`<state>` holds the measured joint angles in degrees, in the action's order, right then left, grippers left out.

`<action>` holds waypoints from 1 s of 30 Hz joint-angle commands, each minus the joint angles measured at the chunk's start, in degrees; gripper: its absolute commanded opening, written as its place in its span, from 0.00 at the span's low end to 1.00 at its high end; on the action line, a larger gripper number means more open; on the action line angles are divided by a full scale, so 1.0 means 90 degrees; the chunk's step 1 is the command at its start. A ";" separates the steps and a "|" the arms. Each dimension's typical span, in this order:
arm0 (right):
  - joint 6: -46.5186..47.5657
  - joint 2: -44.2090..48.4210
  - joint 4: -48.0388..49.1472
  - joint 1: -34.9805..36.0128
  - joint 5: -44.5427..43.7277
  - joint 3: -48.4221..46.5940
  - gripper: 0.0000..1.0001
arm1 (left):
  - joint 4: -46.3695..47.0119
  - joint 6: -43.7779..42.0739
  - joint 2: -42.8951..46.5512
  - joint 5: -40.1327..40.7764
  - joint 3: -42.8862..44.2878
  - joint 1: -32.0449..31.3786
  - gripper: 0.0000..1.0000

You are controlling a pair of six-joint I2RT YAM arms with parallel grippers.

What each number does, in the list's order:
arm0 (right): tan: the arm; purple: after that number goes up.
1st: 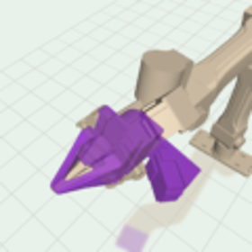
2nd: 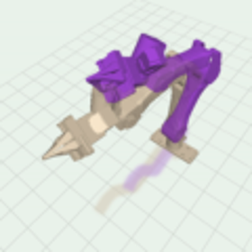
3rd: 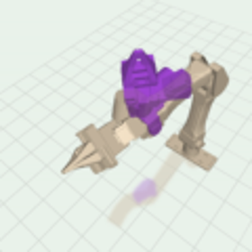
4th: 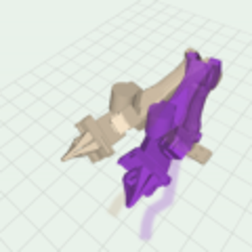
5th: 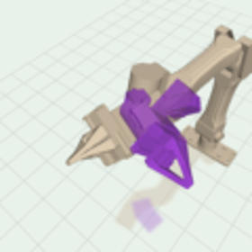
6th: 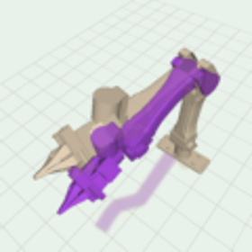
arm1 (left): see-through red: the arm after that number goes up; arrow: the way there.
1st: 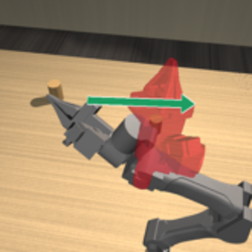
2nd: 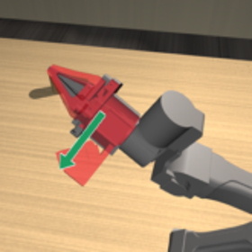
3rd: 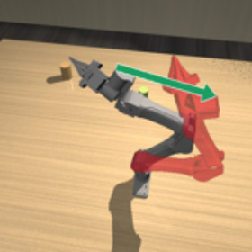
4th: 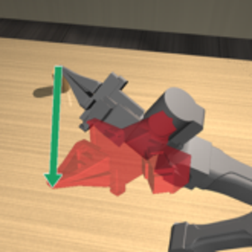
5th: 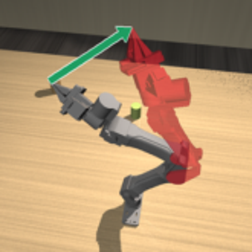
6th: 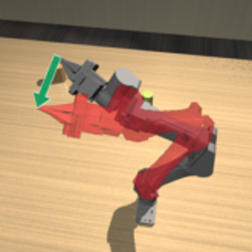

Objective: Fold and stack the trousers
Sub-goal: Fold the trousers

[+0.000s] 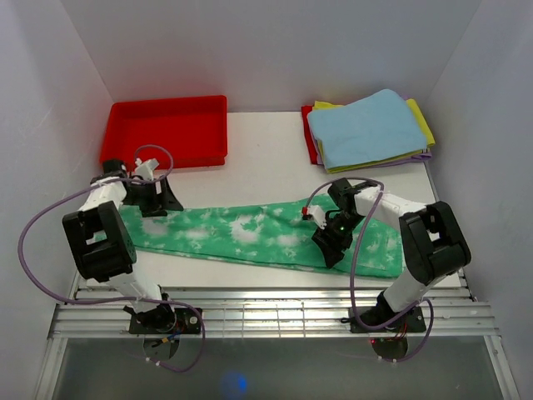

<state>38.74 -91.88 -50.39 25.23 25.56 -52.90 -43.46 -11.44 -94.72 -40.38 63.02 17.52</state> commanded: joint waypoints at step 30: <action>-0.1687 -0.2944 0.0540 0.1171 0.0597 -0.5721 0.36 | -0.0231 -0.3905 0.3678 0.0306 -0.2237 -0.2452 0.53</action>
<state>26.35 -114.32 -46.61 35.24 31.81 -100.71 -51.05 -46.06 -62.94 -41.43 44.27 0.10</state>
